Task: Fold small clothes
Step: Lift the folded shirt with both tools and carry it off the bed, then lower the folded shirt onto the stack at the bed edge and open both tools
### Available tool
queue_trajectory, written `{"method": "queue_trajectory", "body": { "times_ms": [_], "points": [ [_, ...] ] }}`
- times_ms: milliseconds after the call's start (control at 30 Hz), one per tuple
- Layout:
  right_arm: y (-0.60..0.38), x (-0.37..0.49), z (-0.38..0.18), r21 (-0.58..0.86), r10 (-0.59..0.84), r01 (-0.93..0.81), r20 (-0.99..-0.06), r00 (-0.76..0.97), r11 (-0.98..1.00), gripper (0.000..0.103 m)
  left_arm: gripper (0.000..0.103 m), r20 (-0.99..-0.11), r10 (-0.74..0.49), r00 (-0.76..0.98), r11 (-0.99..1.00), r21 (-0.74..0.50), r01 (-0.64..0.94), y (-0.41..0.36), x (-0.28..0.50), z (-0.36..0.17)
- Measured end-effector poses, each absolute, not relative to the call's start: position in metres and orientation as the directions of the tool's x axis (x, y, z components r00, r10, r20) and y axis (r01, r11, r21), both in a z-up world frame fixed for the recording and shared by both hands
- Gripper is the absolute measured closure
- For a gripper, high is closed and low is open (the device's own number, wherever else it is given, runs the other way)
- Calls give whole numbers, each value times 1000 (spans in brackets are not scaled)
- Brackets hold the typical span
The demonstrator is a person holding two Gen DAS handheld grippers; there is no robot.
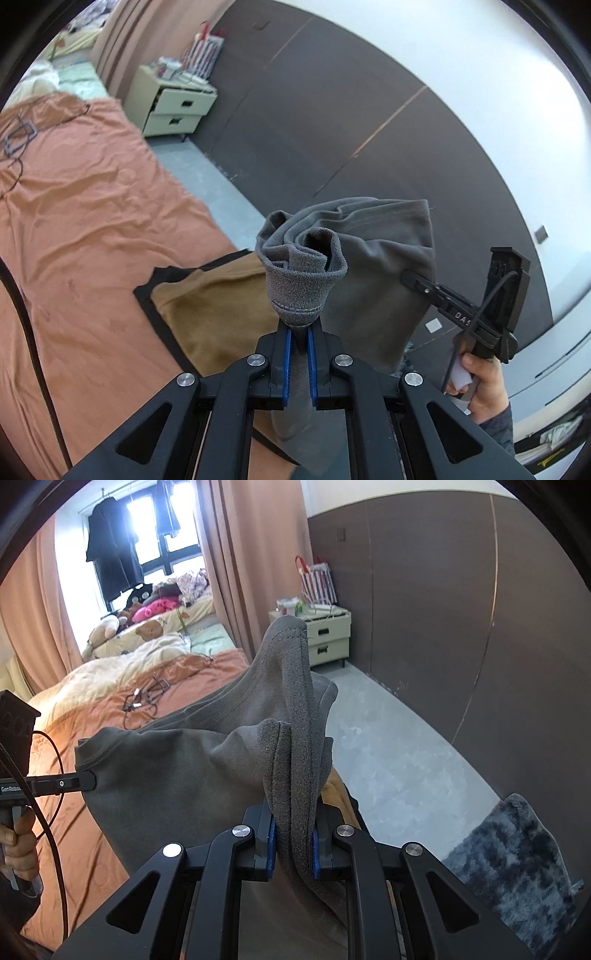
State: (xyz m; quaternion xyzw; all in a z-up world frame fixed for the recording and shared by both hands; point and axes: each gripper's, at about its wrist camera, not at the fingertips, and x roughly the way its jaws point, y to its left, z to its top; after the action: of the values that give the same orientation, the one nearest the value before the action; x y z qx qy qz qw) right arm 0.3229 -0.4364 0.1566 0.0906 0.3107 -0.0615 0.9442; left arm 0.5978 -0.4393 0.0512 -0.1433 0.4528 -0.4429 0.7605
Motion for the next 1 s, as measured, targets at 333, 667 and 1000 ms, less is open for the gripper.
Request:
{"method": "queue_trajectory", "body": {
  "times_ms": [333, 667, 1000],
  "points": [
    [-457, 389, 128, 135, -66, 206, -662, 747, 969, 92, 95, -592, -787, 173, 600, -670, 438, -436, 658, -26],
    [-463, 419, 119, 59, -236, 388, -707, 667, 920, 66, 92, -700, -664, 263, 744, -585, 322, -412, 680, -68],
    [-462, 446, 108, 51, -199, 377, -781, 592, 925, 81, 92, -700, -678, 227, 706, -533, 466, -452, 667, -54]
  ]
}}
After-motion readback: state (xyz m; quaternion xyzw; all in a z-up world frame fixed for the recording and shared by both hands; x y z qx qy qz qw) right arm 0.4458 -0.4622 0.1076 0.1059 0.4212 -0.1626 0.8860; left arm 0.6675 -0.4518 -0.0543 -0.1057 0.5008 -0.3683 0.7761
